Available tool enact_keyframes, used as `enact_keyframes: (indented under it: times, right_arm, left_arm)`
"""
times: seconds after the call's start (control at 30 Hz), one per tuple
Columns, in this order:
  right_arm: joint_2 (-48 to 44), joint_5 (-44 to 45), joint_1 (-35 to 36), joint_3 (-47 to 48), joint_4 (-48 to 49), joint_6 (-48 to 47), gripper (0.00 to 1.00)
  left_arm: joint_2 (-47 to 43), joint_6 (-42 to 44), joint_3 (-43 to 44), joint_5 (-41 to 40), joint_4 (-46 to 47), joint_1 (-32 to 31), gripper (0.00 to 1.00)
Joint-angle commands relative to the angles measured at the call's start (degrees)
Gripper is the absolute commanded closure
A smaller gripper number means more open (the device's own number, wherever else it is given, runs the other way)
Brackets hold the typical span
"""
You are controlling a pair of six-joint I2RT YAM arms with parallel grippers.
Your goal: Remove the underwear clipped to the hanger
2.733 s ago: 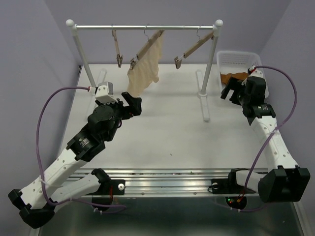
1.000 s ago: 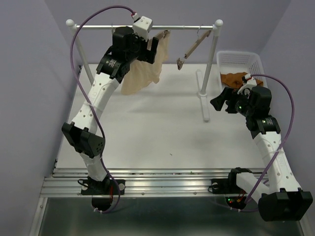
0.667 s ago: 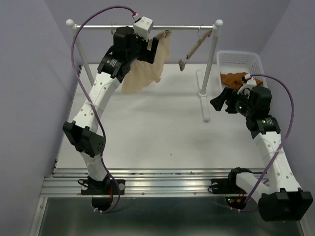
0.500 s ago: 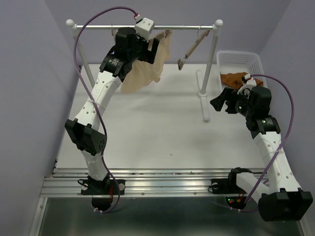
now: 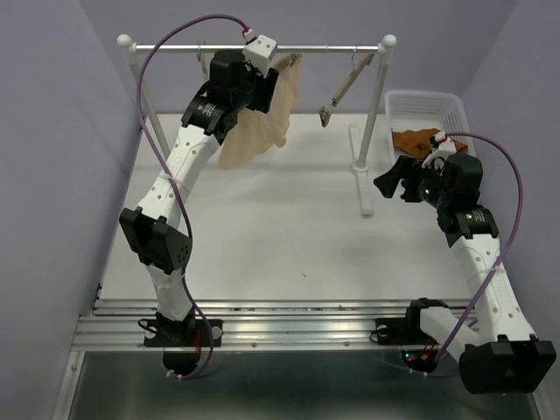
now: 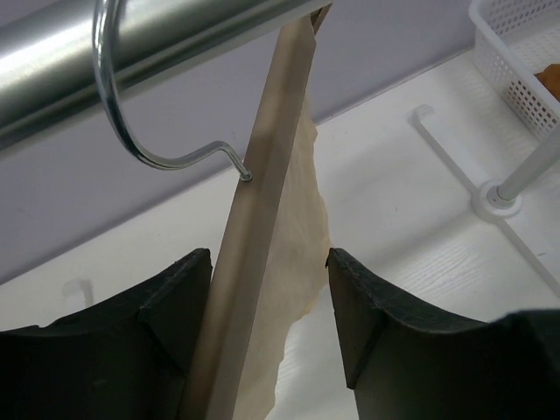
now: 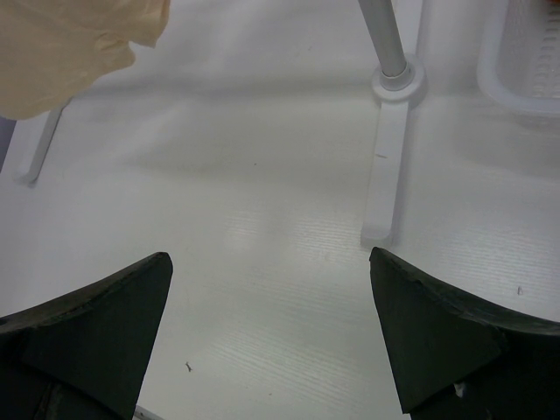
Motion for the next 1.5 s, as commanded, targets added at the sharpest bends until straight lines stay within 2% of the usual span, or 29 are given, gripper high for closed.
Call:
enact_keyframes:
  times: [0.0,0.07,0.13,0.17,0.57,0.67,0.73,0.93,1.2,1.47]
  right_arm:
    - [-0.5,0.5,0.0,0.2,0.7,-0.4,0.00]
    - [-0.5,0.5,0.0,0.2,0.7,-0.4,0.00]
    - [-0.6,0.5,0.0,0.2,0.7,-0.3,0.00]
    - [-0.6,0.5,0.0,0.2,0.7,-0.3,0.00]
    - [-1.1,0.3,0.0,0.3,0.7,0.0,0.00]
    - [-1.2,0.3,0.0,0.4,0.7,0.0,0.00]
    - [-1.3,0.3,0.0,0.3,0.7,-0.1,0.00]
    - [-1.6,0.4,0.0,0.3,0.7,0.0,0.00]
    - [-2.5,0.1,0.0,0.2,0.7,-0.2,0.00]
    - [-2.7,0.5,0.0,0.8,-0.1,-0.4,0.00]
  left_arm:
    - [-2.1,0.0,1.9,1.2,2.6,0.3,0.40]
    - [-2.2,-0.1,1.6,1.3,2.8,0.3,0.49]
    - [-2.2,-0.3,1.6,1.2,2.9,0.3,0.52]
    - [-2.3,-0.3,1.5,1.2,2.9,0.3,0.57]
    - [-4.7,-0.8,-0.1,2.1,6.7,0.3,0.78]
    - [-5.5,-0.6,0.1,2.9,7.4,0.3,0.88]
    - [-6.2,-0.4,0.1,3.0,7.9,0.3,1.00]
    - [-8.5,-0.3,-1.6,4.3,10.3,0.2,1.00]
    - [-13.9,-0.1,-8.8,7.5,13.8,0.2,1.00]
    - [-16.0,1.2,-12.6,7.1,13.1,0.1,1.00]
